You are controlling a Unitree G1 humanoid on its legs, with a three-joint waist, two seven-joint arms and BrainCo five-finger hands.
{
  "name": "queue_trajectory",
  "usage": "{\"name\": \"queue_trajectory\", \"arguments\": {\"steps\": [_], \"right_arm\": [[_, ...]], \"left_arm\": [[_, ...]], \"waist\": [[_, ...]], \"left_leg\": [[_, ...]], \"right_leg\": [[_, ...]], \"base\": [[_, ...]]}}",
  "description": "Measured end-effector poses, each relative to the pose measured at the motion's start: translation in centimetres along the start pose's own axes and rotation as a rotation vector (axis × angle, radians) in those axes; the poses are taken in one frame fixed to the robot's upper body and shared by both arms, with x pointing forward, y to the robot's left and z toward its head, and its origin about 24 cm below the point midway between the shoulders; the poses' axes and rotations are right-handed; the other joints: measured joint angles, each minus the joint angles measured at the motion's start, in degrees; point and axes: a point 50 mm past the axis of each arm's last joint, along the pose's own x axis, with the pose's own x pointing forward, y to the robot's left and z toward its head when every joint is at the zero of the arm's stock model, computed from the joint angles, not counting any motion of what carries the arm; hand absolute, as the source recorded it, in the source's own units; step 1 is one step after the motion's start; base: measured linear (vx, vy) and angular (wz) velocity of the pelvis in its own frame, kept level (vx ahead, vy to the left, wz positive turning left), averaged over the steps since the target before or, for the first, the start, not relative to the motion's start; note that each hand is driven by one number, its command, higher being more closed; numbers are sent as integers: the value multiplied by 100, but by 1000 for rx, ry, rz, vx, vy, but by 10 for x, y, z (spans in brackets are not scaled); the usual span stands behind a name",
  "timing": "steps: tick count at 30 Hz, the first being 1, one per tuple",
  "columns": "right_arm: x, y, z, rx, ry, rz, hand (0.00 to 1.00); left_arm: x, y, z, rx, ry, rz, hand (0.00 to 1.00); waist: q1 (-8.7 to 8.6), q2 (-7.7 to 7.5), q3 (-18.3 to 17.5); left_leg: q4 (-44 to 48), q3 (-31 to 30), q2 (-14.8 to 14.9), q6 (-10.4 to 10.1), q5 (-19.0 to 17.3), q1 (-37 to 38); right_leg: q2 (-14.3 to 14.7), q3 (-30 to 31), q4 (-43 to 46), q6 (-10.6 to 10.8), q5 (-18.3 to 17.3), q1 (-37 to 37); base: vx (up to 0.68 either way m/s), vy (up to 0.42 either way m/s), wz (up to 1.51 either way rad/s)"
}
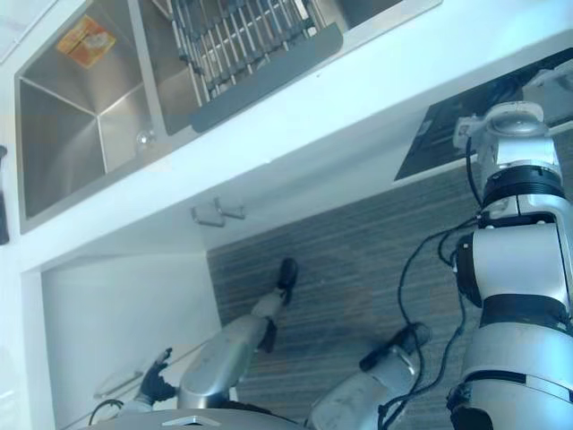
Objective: Walk over to the sink, pick up the cup, carry it to the dishwasher, place the cup inside the dishwasher, then close the dishwasher door
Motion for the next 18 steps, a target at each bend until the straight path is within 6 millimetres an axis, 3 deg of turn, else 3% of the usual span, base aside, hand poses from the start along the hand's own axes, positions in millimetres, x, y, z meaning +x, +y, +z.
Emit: {"name": "queue_trajectory", "arguments": {"steps": [1, 6, 13, 18], "right_arm": [[0, -1, 0, -41, -3, 19, 0], [0, 6, 3, -234, -53, 81, 0], [0, 9, 2, -349, -49, 88, 0], [-7, 29, -33, -272, -105, 68, 0]], "left_arm": [[0, 0, -1, -1, 0, -2, 0], [-4, -1, -6, -14, 3, -5, 0], [-6, 0, -11, -75, 14, -4, 0], [-6, 3, -16, -194, 53, 7, 0]], "waist": [[-6, 18, -14], [-98, 76, -60], [-141, 58, -47], [-233, -89, 67]], "left_leg": [[0, -8, 0, -27, -28, 3], [2, 23, -4, 15, -20, 16], [5, 206, 26, 14, -17, 162], [3, 348, 197, -49, -88, 487]], "right_leg": [[-17, -2, 44, 0, -29, -8], [-54, 1, 127, 8, -96, -39], [-48, 20, 162, 4, -189, 40], [216, -4, -168, -50, -106, 456]], "base": [[-3, -22, 3], [22, -11, 0], [49, -23, -5], [7, -22, -10]]}}
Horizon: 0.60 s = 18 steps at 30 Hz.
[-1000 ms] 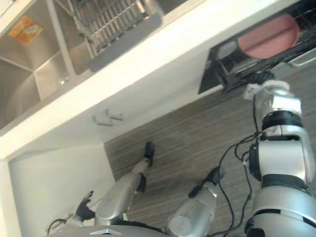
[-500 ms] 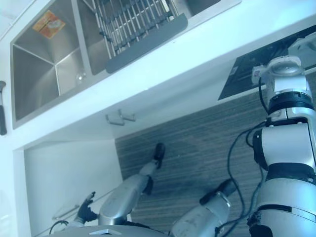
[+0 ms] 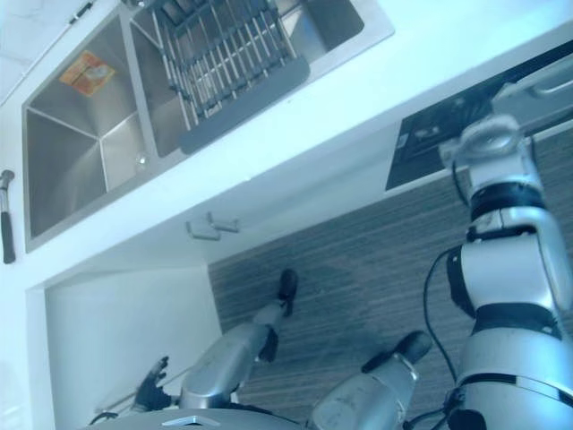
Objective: Walk over to the sink, pick up the cup, carry it to the dishwasher, place the cup inside the dishwasher, then close the dishwasher door
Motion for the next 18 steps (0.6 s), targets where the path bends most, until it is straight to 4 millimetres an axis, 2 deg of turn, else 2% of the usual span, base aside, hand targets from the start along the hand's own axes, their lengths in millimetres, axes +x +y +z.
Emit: {"name": "queue_trajectory", "arguments": {"steps": [3, 5, 6, 8, 9, 10, 11, 13, 14, 16, 17, 18], "right_arm": [[-16, 28, -19, 151, -89, -52, 0], [-37, 55, -49, 255, -76, -89, 0], [-44, 63, -57, 281, -67, -94, 0], [-76, 97, -101, 358, 58, -89, 0], [-86, 105, -115, 378, 108, -83, 0], [-107, 124, -138, 412, 201, -61, 0], [-118, 134, -147, 421, 240, -44, 0], [-163, 170, -176, 458, 381, 20, 0], [-174, 177, -182, 465, 414, 31, 0], [-215, 202, -205, 485, 556, 76, 0], [-225, 208, -210, 491, 589, 89, 0], [-242, 218, -218, 502, 653, 123, 0]], "left_arm": [[1, 4, 1, -130, 3, 36, 0], [3, 10, 4, -207, -10, 69, 0], [3, 11, 4, -221, -8, 79, 0], [5, 18, 3, -274, 0, 121, 0], [6, 21, 3, -289, 1, 133, 0], [6, 26, 4, -321, -2, 162, 0], [6, 29, 3, -333, 3, 175, 0], [4, 37, -6, -355, 47, 214, 0], [3, 38, -9, -359, 61, 223, 0], [-3, 44, -21, -377, 109, 263, 0], [-5, 45, -24, -383, 120, 273, 0], [-7, 47, -29, -392, 137, 289, 0]], "waist": [[-186, -192, 146], [-384, -413, 308], [-432, -488, 351], [-541, -763, 391], [-548, -808, 379], [-566, -914, 335], [-575, -970, 315], [-612, -1186, 131], [-615, -1231, 70], [-574, -1462, -303], [-566, -1509, -392], [-543, -1603, -559]], "left_leg": [[-3, 134, 187, -4, -91, 202], [-4, 191, 315, -30, -144, 414], [-4, 197, 357, -44, -154, 431], [-3, 267, 493, -68, -163, 424], [-3, 269, 513, -72, -164, 439], [-4, 284, 542, -84, -173, 476], [-4, 304, 560, -95, -181, 518], [-13, 334, 608, -134, -212, 672], [-35, 333, 619, -146, -224, 714], [-40, 391, 689, -185, -302, 819], [-41, 410, 701, -221, -350, 851], [-41, 483, 734, -231, -389, 914]], "right_leg": [[247, 0, -261, -57, 101, 264], [451, 1, -538, -86, 205, 553], [518, -1, -633, -96, 254, 595], [745, 12, -1021, -149, 464, 697], [787, 9, -1112, -151, 505, 748], [854, 8, -1256, -155, 575, 830], [886, 7, -1324, -160, 604, 882], [980, -7, -1528, -172, 670, 1092], [1008, -15, -1582, -175, 684, 1162], [1109, -17, -1756, -203, 692, 1299], [1136, -19, -1799, -213, 684, 1347], [1173, -9, -1851, -229, 656, 1405]], "base": [[-5, -31, -18], [4, -49, -20], [-8, -49, -22], [5, -40, -21], [26, -32, -11], [31, -28, -8], [41, -41, -12], [46, -48, -10], [35, -51, -5], [35, -55, -9], [29, -50, -13], [17, -37, -9]]}}
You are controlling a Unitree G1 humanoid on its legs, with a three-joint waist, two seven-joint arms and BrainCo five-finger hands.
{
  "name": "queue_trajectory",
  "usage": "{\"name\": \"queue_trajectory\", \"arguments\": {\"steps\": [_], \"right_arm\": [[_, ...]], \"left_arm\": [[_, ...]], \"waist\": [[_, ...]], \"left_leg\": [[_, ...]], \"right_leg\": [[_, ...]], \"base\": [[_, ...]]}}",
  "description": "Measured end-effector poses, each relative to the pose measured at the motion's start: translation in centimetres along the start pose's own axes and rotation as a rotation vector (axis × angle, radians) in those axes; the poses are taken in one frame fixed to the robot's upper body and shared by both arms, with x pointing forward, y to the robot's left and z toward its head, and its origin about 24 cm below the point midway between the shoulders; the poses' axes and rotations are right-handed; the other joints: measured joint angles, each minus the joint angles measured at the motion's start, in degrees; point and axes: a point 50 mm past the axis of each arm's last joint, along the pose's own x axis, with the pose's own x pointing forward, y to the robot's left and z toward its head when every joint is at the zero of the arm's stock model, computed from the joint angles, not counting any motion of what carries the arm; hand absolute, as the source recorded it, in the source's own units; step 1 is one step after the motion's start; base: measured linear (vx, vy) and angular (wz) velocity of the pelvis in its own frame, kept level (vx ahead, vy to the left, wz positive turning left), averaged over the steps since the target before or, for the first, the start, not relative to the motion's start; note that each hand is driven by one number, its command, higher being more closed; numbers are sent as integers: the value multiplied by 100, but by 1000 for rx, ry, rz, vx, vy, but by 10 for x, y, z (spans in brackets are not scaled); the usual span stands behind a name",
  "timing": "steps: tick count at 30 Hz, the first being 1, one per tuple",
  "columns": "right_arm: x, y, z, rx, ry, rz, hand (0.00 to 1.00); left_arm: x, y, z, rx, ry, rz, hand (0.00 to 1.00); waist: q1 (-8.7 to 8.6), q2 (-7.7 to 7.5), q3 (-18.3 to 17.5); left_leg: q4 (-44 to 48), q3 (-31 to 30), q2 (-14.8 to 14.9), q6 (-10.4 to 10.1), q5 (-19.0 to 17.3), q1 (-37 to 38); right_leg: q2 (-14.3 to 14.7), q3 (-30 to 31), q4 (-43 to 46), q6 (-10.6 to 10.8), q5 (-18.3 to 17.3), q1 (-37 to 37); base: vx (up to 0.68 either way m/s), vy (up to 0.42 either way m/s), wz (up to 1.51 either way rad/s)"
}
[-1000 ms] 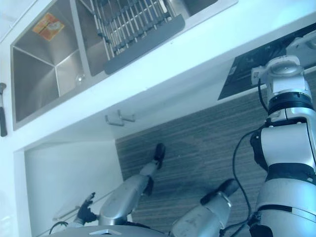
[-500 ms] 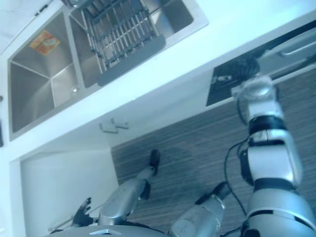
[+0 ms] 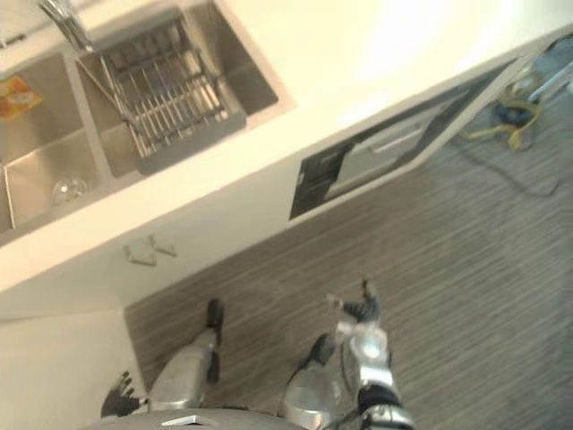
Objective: Walk over to the sink, pick up the cup, carry it to the dishwasher, place the cup inside the dishwasher, then close the dishwasher door
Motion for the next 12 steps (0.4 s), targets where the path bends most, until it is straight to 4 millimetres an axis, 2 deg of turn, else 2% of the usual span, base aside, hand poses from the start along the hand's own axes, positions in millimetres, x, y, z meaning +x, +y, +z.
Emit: {"name": "queue_trajectory", "arguments": {"steps": [1, 5, 8, 12], "right_arm": [[-7, 2, -19, 9, 70, 16, 0], [-29, 3, -65, 104, 288, 46, 0], [-45, 3, -93, 157, 459, 73, 0], [-52, 1, -104, 218, 581, 89, 0]], "left_arm": [[0, 3, -2, -8, 12, 14, 0], [-2, 12, -14, -56, 74, 58, 0], [-3, 20, -19, -89, 103, 84, 0], [-4, 27, -24, -113, 127, 86, 0]], "waist": [[4, -68, -152], [7, -227, -409], [4, -391, -567], [15, -503, -668]], "left_leg": [[-1, 23, 14, 9, -28, 60], [-1, 335, 88, 42, -62, 249], [-2, 402, 84, 37, -72, 321], [-2, 462, 65, 0, -87, 454]], "right_leg": [[27, -9, -47, -4, -3, 77], [69, -68, -183, 2, -10, 353], [67, -135, -245, 11, -16, 468], [48, -139, -270, -15, 4, 626]], "base": [[12, -28, -6], [12, -18, 5], [40, -7, 8], [55, 0, 0]]}}
